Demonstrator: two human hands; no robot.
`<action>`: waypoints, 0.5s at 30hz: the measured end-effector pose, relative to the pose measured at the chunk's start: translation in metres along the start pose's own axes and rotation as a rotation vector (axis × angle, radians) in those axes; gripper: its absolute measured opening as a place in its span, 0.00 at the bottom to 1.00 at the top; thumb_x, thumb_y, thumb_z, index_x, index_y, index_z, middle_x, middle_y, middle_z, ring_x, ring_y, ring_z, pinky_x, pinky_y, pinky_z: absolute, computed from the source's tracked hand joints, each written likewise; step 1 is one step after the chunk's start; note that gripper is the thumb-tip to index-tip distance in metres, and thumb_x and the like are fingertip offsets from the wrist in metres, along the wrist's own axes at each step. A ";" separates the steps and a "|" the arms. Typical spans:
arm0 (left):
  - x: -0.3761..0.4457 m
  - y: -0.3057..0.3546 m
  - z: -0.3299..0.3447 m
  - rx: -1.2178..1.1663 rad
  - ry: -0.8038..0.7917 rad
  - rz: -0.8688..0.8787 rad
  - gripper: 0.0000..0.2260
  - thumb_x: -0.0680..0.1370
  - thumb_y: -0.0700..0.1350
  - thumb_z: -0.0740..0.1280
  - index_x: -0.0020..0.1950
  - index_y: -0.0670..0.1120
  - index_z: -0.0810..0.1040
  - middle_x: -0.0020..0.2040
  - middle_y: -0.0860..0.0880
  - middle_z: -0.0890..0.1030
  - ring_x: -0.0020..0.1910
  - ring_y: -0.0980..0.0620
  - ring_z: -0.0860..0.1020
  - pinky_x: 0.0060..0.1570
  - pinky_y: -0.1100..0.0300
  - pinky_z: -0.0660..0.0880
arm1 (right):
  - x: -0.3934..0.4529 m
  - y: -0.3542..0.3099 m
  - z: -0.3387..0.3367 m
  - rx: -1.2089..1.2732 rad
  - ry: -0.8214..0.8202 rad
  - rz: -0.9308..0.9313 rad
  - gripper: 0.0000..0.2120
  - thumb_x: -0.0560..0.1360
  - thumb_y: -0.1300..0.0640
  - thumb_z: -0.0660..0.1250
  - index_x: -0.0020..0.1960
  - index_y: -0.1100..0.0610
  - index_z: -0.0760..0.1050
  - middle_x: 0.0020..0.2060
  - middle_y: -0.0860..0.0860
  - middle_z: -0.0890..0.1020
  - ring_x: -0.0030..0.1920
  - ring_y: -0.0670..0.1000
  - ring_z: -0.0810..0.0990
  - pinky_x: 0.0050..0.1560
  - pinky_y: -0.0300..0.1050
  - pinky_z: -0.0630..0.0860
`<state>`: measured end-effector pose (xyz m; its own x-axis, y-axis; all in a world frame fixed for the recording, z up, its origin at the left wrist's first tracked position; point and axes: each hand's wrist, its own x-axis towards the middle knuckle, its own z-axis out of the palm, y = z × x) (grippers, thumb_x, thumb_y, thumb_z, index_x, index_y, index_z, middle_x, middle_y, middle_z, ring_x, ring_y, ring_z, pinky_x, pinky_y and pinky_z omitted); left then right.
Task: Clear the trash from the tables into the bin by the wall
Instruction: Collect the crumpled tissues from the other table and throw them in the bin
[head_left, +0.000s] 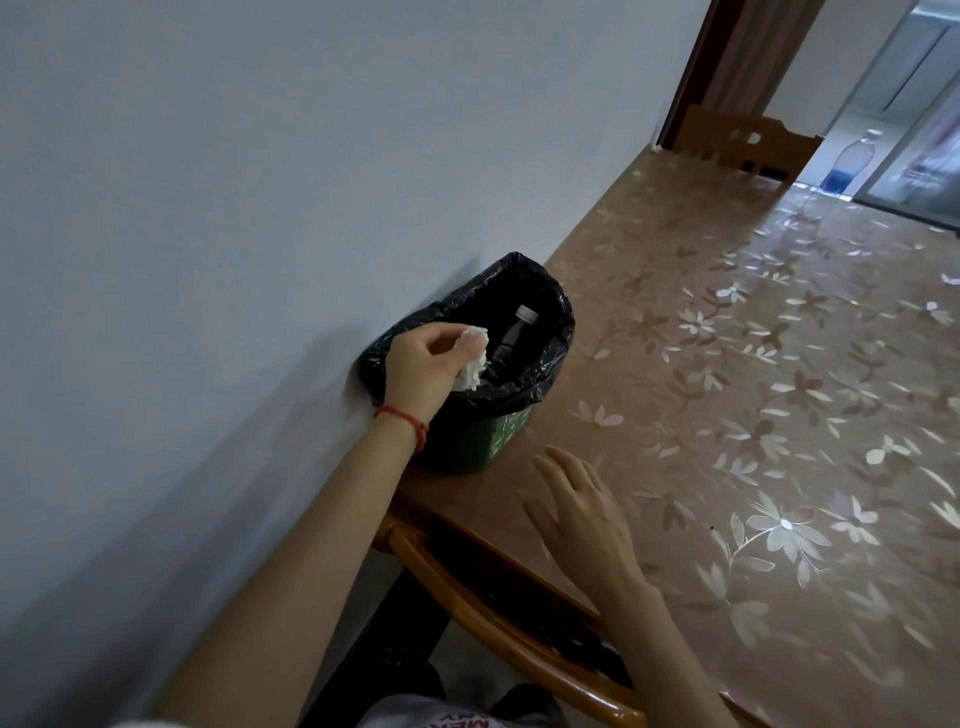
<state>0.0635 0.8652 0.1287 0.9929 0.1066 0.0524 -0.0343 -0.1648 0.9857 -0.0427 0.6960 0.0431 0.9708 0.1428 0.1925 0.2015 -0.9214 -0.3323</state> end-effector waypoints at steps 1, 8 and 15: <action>0.008 0.000 0.002 0.004 0.006 -0.008 0.05 0.71 0.44 0.71 0.45 0.45 0.83 0.37 0.52 0.82 0.38 0.57 0.80 0.44 0.62 0.78 | -0.001 -0.001 0.000 0.015 -0.003 0.002 0.23 0.75 0.43 0.54 0.61 0.57 0.74 0.59 0.55 0.78 0.59 0.54 0.77 0.51 0.49 0.79; 0.034 -0.006 0.013 0.079 0.032 -0.046 0.10 0.70 0.46 0.71 0.49 0.45 0.82 0.47 0.42 0.83 0.46 0.47 0.80 0.54 0.54 0.77 | -0.011 0.001 0.003 0.110 -0.031 0.044 0.30 0.76 0.36 0.46 0.65 0.53 0.71 0.63 0.50 0.74 0.64 0.49 0.72 0.59 0.44 0.72; 0.014 0.003 0.008 0.267 -0.028 0.023 0.17 0.74 0.48 0.68 0.60 0.44 0.77 0.59 0.45 0.79 0.57 0.51 0.76 0.58 0.59 0.70 | -0.017 0.004 0.000 0.176 -0.032 0.100 0.33 0.73 0.32 0.44 0.66 0.51 0.69 0.65 0.47 0.72 0.65 0.46 0.69 0.59 0.41 0.70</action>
<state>0.0783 0.8581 0.1307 0.9951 0.0736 0.0662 -0.0293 -0.4198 0.9072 -0.0580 0.6900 0.0387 0.9902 0.0675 0.1223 0.1207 -0.8544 -0.5053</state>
